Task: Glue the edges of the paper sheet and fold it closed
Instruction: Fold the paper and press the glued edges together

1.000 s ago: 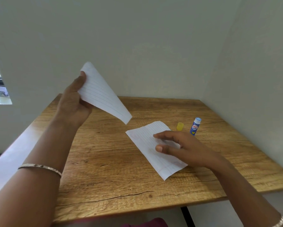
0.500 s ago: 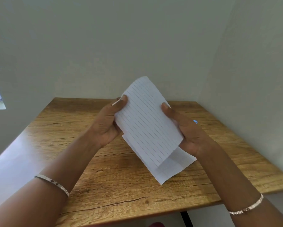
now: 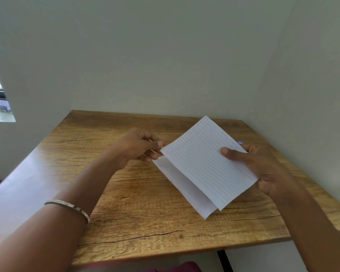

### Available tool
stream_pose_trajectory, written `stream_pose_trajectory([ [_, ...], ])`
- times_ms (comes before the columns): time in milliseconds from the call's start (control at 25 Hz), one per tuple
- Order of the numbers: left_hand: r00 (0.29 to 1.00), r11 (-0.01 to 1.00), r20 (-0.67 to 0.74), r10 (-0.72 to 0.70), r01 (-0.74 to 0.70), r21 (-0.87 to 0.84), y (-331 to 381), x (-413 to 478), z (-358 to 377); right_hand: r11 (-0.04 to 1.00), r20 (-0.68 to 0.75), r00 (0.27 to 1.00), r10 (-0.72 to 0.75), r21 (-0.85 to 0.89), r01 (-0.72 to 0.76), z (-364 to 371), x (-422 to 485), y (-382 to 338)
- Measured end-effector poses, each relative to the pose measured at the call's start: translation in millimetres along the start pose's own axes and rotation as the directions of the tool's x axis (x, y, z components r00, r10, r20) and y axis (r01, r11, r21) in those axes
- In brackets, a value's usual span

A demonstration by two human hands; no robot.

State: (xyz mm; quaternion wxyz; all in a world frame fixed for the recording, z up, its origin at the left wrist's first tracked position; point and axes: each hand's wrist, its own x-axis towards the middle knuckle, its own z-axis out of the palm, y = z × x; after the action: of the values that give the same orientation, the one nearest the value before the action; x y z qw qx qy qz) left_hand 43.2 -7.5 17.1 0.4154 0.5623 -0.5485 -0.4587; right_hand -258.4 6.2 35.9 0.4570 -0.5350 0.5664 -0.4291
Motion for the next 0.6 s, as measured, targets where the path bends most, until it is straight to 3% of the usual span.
stream_pose_trajectory([
  [160,0.99,0.994,-0.121,-0.073,0.082,0.069,-5.7,6.0,-5.7,0.999,-0.019,0.999,0.046,0.02,-0.045,9.2,4.8,5.5],
  [600,0.985,0.983,-0.079,-0.152,0.159,0.09,-9.2,10.1,-8.7,0.992,-0.002,0.993,0.116,0.042,-0.115,27.2,6.5,11.4],
])
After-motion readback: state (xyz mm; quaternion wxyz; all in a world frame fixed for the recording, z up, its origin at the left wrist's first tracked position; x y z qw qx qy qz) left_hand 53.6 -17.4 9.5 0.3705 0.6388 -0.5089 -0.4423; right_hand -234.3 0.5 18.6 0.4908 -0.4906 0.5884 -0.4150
